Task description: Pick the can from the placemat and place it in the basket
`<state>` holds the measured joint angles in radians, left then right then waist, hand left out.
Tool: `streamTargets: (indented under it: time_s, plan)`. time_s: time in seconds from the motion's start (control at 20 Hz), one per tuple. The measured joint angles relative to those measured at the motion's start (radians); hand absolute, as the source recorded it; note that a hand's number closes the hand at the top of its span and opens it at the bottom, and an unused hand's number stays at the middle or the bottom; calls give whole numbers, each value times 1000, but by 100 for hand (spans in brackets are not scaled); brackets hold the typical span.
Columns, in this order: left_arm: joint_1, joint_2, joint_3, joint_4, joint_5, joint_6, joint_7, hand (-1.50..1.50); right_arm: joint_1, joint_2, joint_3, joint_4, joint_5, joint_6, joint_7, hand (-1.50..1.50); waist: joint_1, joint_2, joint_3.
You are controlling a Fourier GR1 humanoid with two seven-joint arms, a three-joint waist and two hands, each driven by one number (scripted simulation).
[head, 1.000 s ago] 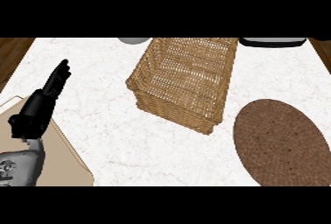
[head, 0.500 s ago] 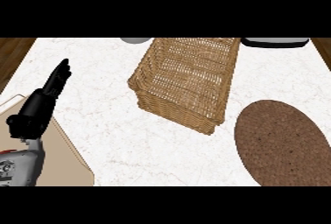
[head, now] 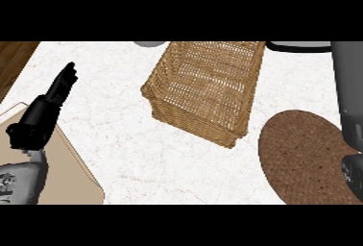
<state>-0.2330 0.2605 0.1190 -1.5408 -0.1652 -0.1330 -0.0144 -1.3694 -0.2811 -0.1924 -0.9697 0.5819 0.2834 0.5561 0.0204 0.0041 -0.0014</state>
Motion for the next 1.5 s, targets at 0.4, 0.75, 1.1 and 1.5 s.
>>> streamTargets:
  time_s: [0.4,0.75,1.1,1.5]
  plan:
    - [3,-2,5,3,-1,-2,3,0,-51,48,56,138,36,40,78,150,-3,-1,0]
    - [11,-21,-5,5,-14,12,-13,0,-50,-2,159,223,140,108,42,150,-5,0,1]
    - [31,-14,3,-13,-11,0,-13,0,-67,12,153,296,132,166,4,-150,-4,-1,1]
    - [25,-27,-4,-27,-16,4,9,0,-64,37,55,297,67,60,-33,-150,-5,-1,1]
